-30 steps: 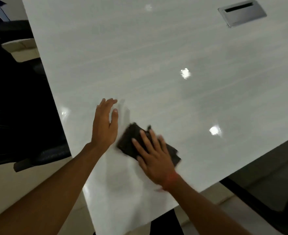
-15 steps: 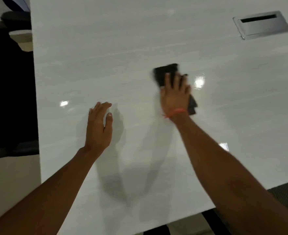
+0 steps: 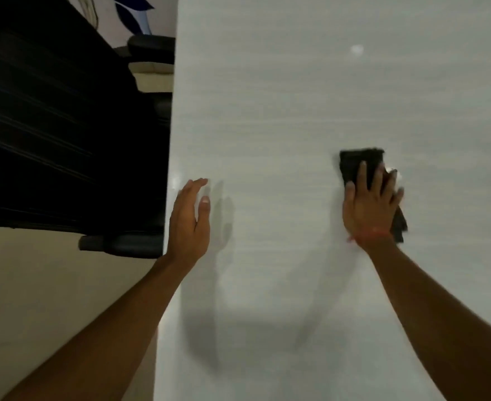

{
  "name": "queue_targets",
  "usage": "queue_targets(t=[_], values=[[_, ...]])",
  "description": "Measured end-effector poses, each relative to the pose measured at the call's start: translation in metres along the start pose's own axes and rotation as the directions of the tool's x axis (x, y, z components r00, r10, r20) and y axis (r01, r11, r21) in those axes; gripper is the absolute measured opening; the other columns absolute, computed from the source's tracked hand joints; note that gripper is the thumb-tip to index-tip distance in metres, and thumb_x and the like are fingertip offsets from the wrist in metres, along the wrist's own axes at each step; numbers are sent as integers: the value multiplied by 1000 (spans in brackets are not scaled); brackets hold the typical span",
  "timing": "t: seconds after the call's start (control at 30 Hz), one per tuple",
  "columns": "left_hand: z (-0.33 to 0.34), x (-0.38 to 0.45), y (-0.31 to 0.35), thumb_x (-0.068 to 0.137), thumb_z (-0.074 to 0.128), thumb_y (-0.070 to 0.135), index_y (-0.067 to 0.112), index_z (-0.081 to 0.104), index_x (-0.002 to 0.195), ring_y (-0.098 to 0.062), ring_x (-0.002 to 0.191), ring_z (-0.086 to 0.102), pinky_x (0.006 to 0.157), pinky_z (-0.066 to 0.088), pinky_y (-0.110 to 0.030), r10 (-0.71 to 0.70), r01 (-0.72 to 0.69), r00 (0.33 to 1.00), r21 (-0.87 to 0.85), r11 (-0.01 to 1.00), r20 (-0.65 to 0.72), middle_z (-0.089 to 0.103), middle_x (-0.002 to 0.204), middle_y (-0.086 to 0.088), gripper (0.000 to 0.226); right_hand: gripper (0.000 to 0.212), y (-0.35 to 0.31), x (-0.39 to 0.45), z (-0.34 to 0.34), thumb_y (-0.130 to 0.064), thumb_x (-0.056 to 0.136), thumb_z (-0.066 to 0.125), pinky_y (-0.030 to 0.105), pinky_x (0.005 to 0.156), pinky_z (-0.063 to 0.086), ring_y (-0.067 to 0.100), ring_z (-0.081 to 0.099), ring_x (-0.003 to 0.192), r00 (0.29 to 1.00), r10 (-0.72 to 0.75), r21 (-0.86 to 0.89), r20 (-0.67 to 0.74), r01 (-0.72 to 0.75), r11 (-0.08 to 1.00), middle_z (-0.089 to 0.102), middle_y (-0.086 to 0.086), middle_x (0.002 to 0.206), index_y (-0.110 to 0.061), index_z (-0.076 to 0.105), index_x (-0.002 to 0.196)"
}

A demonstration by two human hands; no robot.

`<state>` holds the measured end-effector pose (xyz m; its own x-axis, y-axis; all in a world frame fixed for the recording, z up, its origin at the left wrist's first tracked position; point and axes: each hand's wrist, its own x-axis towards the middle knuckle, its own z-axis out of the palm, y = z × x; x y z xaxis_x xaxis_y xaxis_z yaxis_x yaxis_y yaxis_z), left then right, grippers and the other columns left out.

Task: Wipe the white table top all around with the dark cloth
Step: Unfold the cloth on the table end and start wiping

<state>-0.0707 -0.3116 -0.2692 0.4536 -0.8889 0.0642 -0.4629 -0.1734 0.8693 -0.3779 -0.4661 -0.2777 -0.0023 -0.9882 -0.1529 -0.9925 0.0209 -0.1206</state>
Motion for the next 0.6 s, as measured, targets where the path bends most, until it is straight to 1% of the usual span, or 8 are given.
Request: queue_targets(t=[0.13, 0.2, 0.3, 0.37, 0.4, 0.5, 0.53, 0.6], values=[[-31, 21, -27, 104, 36, 34, 8, 54, 137, -26, 135, 48, 110, 40, -52, -12, 13, 999, 27, 1000, -42, 56, 140, -9, 45, 67, -171, 31, 27, -46, 96, 11, 62, 116, 18, 47, 15, 148, 957, -285, -16, -53, 284, 959, 22, 17, 162, -19, 28, 155], [-46, 33, -34, 104, 36, 34, 10, 53, 138, -27, 136, 47, 111, 39, -52, -32, 34, 996, 17, 999, -77, 55, 142, -10, 45, 64, -233, -12, 42, -45, 98, 15, 61, 116, 18, 45, 16, 148, 849, -528, -43, -15, 527, 849, 21, 15, 163, -21, 28, 156], [-63, 46, -38, 104, 34, 32, 8, 50, 141, -24, 137, 46, 113, 38, -47, -30, 33, 993, 25, 999, -112, 52, 144, -10, 47, 58, -236, -97, 51, -46, 104, 24, 57, 121, 8, 39, 4, 152, 630, -768, -48, 109, 776, 629, 10, 9, 166, -27, 18, 158], [-64, 51, -39, 104, 34, 32, 8, 50, 141, -21, 136, 46, 113, 38, -43, -36, 38, 993, 10, 999, -108, 52, 145, -9, 47, 57, -195, -121, 47, -46, 104, 28, 56, 122, 8, 36, 4, 153, 590, -795, -37, 138, 806, 591, 8, 6, 167, -30, 18, 158], [-63, 53, -39, 104, 34, 32, 8, 50, 140, -20, 135, 46, 113, 38, -43, -53, 52, 993, -7, 999, -105, 52, 145, -9, 47, 57, -172, -121, 44, -45, 103, 30, 58, 120, 13, 36, 10, 152, 619, -775, -42, 129, 784, 620, 13, 7, 166, -30, 22, 157], [-56, 53, -40, 103, 36, 29, 8, 50, 141, -19, 136, 46, 113, 38, -45, -92, 87, 992, -57, 995, -84, 52, 145, -7, 46, 59, -122, -77, 27, -46, 99, 28, 62, 114, 25, 39, 25, 147, 840, -534, -108, 95, 542, 833, 26, 12, 162, -26, 30, 155], [-55, 51, -41, 103, 37, 28, 8, 49, 142, -20, 136, 46, 113, 38, -46, -93, 88, 993, -67, 994, -75, 52, 145, -7, 45, 60, -119, -53, 22, -48, 100, 23, 63, 115, 22, 40, 24, 147, 898, -433, -121, 83, 440, 890, 25, 14, 162, -24, 28, 155], [-59, 46, -45, 103, 37, 27, 9, 49, 142, -22, 138, 44, 114, 37, -47, -81, 76, 995, -76, 994, -61, 51, 146, -7, 45, 65, -143, -5, 16, -52, 99, 13, 62, 118, 14, 40, 14, 150, 960, -274, -80, 65, 278, 957, 18, 14, 164, -24, 21, 157]])
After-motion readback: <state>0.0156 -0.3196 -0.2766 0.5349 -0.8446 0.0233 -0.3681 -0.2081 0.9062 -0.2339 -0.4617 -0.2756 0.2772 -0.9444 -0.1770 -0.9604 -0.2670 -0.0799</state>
